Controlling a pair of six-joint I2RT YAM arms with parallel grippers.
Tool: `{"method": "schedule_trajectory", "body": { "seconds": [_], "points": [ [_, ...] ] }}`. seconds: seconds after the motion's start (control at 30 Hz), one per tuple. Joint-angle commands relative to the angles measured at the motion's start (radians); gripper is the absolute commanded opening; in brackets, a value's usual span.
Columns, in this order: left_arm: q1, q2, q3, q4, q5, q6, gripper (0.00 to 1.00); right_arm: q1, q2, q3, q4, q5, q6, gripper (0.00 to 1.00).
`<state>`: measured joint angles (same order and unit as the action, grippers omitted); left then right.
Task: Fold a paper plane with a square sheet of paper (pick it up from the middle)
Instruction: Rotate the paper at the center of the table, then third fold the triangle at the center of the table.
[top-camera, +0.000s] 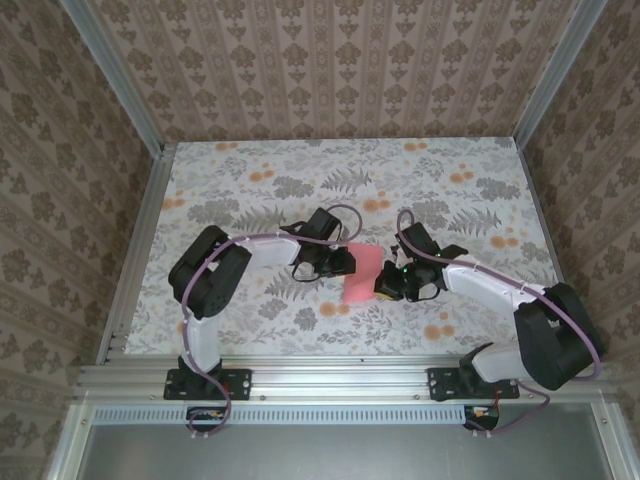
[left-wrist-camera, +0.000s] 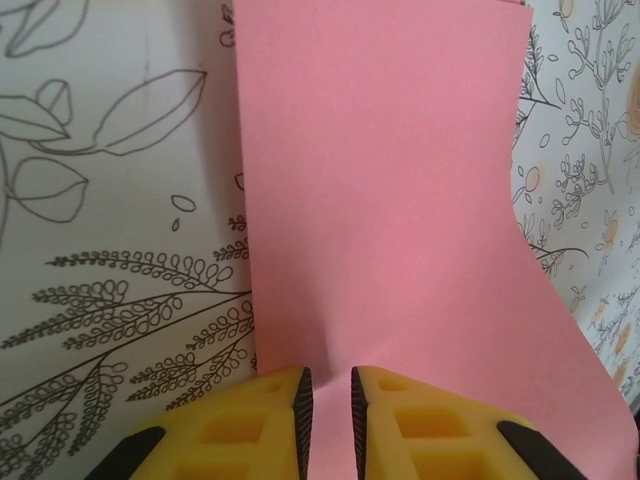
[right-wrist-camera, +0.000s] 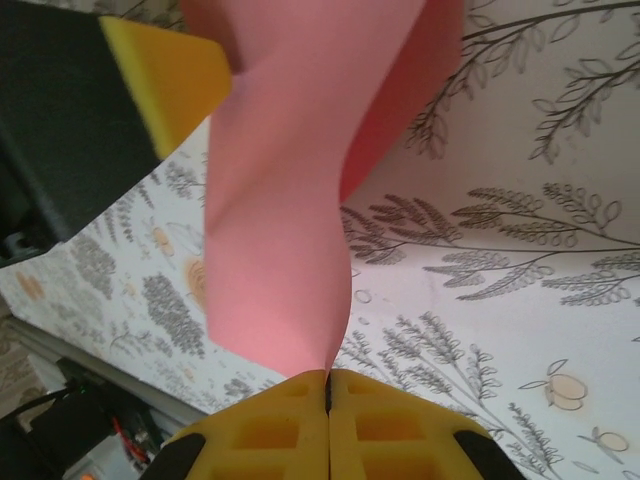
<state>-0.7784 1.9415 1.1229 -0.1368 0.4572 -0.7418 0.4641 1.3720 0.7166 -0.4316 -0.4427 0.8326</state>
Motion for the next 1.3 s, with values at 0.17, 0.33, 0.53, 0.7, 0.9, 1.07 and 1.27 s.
{"method": "schedule_trajectory", "body": {
  "seconds": [0.17, 0.33, 0.53, 0.7, 0.9, 1.07, 1.27],
  "points": [
    [-0.005, -0.118, -0.043, 0.025, 0.032, -0.038, 0.28, 0.028, 0.083, 0.088, -0.179, 0.14, -0.057, 0.04],
    [-0.033, -0.125, -0.075, 0.037, 0.047, -0.05, 0.28, 0.033, 0.095, 0.113, -0.215, 0.151, -0.079, 0.04],
    [-0.042, -0.065, -0.067, 0.007, 0.017, -0.063, 0.19, 0.046, 0.108, 0.142, -0.226, 0.163, -0.075, 0.04],
    [-0.042, -0.027, -0.058, -0.022, -0.003, -0.068, 0.13, 0.056, 0.117, 0.173, -0.24, 0.181, -0.06, 0.04],
    [-0.039, -0.018, -0.056, -0.035, -0.015, -0.07, 0.12, 0.072, 0.152, 0.218, -0.225, 0.2, -0.036, 0.07],
    [-0.03, -0.026, -0.053, -0.028, -0.002, -0.075, 0.12, 0.097, 0.186, 0.254, -0.196, 0.206, -0.013, 0.07],
    [-0.011, -0.059, -0.06, 0.019, 0.036, -0.089, 0.14, 0.12, 0.216, 0.271, -0.161, 0.204, 0.017, 0.07]
  ]
}}
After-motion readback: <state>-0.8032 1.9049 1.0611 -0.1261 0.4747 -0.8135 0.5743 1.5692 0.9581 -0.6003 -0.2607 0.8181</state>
